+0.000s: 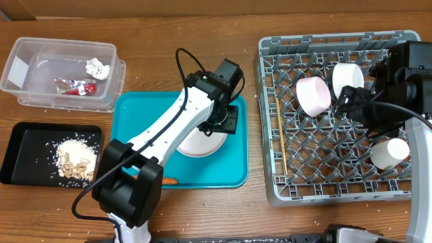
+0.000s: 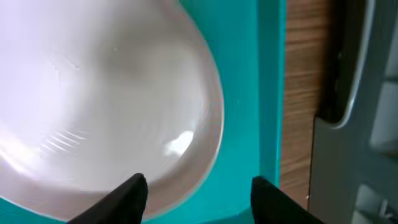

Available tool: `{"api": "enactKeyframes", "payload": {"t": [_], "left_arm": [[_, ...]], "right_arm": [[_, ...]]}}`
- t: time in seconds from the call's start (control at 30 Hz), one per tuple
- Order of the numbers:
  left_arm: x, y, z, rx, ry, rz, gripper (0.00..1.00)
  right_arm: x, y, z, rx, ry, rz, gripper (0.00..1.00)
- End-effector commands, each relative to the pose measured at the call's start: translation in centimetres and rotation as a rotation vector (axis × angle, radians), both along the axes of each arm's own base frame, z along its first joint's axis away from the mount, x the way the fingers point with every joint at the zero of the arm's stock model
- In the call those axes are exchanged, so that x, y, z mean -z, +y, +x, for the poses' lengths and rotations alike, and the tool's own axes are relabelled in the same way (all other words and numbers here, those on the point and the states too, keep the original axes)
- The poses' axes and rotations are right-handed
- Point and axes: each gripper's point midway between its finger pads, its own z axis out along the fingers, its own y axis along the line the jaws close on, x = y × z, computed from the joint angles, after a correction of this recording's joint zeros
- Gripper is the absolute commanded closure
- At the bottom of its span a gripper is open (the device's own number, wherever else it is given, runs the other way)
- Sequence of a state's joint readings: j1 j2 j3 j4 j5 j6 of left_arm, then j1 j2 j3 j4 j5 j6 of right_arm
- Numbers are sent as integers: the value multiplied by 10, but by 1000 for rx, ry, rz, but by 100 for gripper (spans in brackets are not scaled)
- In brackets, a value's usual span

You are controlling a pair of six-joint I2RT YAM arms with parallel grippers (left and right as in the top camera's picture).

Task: Sort waste into correct bins and load items into the dishwasher
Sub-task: 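Set the emptied white plate back on the teal tray with the left gripper, then retract the left arm and grasp the plate rim with the right gripper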

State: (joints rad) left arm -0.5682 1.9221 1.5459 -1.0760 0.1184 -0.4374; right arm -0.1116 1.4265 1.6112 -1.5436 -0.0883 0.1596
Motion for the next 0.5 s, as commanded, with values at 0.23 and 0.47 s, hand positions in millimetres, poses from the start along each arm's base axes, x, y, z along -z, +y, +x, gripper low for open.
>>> {"api": "enactKeyframes", "payload": {"t": [0.23, 0.47], "left_arm": [[-122, 148, 20, -370, -189, 28, 30], [-160, 251, -16, -633, -229, 57, 16]], "right_arm": [[-29, 51, 30, -157, -190, 225, 0], [-24, 172, 44, -508, -254, 222, 0]]}}
